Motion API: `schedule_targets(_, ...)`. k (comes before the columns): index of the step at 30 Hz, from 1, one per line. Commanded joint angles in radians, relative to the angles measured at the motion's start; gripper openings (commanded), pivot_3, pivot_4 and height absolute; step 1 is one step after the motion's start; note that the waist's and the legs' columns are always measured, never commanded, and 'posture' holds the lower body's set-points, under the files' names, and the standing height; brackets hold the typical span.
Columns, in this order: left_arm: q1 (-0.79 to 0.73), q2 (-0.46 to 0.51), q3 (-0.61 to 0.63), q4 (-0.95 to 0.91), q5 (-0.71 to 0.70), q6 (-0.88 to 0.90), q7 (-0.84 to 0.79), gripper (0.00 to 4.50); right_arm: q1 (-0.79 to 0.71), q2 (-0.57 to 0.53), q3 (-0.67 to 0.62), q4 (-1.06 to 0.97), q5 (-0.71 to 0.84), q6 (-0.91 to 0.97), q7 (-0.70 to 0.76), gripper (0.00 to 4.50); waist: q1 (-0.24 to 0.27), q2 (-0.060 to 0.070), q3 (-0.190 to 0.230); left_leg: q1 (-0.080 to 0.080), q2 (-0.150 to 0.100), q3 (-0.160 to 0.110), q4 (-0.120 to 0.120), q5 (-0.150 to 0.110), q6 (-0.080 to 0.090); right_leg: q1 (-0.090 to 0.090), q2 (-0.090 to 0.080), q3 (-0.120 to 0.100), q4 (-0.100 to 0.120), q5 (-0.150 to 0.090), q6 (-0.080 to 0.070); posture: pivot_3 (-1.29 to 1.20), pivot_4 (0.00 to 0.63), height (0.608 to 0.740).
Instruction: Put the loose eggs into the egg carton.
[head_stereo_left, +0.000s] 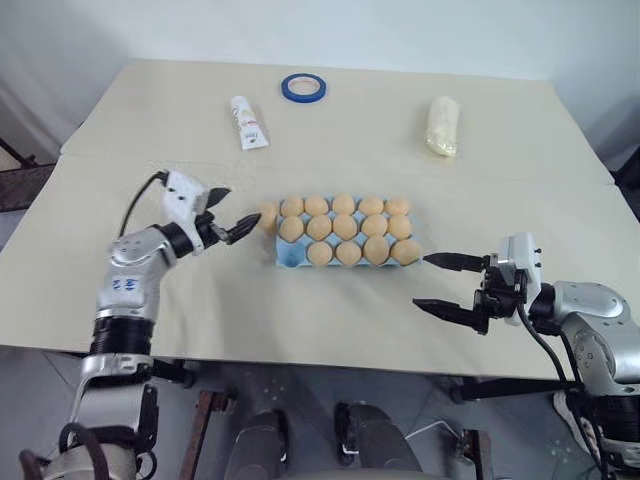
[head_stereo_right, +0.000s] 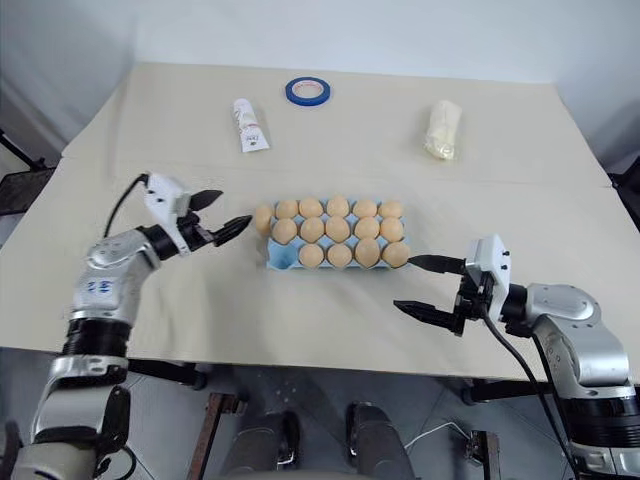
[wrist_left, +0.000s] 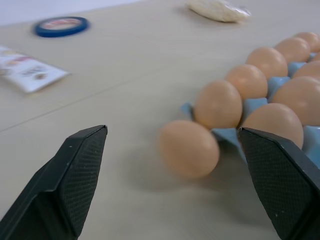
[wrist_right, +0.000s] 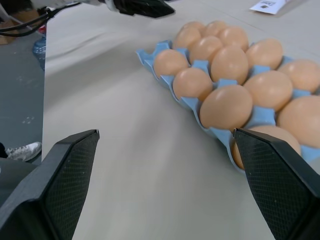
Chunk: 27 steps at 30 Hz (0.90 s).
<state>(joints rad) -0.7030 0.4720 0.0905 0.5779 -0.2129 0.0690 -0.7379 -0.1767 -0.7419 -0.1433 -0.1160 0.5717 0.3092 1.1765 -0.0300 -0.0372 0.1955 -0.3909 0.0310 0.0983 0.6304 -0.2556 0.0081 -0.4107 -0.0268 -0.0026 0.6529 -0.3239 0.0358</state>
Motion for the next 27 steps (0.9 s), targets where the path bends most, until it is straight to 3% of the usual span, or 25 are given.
schedule_targets(1,-0.100,-0.011,-0.002,0.189,0.046,-0.125,0.018,4.49,0.028,-0.008,-0.038,-0.051,0.013,-0.003,-0.014,4.50,0.003,0.000,0.000,0.000,0.000,0.000,0.000,0.000,0.000,0.000,0.000,0.000,0.000,0.000,0.000,0.00,0.150,0.740)
schedule_targets(7,-0.182,-0.024,-0.007,0.374,0.084,-0.223,0.035,4.49,0.080,-0.010,-0.059,-0.093,0.018,0.001,-0.040,4.50,0.004,0.000,0.000,0.000,0.000,0.000,0.001,0.000,0.000,0.000,0.000,0.000,0.001,0.001,0.001,0.00,0.150,0.740)
schedule_targets(24,-0.266,-0.046,-0.007,0.580,0.128,-0.263,0.063,4.49,0.079,-0.014,-0.043,-0.092,0.006,0.000,-0.053,4.50,0.005,-0.001,0.000,0.001,0.000,0.001,0.002,0.001,0.000,0.000,0.000,0.001,0.003,0.001,0.001,0.00,0.150,0.740)
schedule_targets(27,-0.282,-0.049,0.003,0.607,0.122,-0.270,0.072,3.90,0.073,-0.013,-0.042,-0.088,0.003,0.000,-0.054,4.50,0.005,-0.001,0.000,0.001,0.000,0.001,0.002,0.001,0.000,0.000,0.000,0.001,0.003,0.001,0.002,0.00,0.150,0.740)
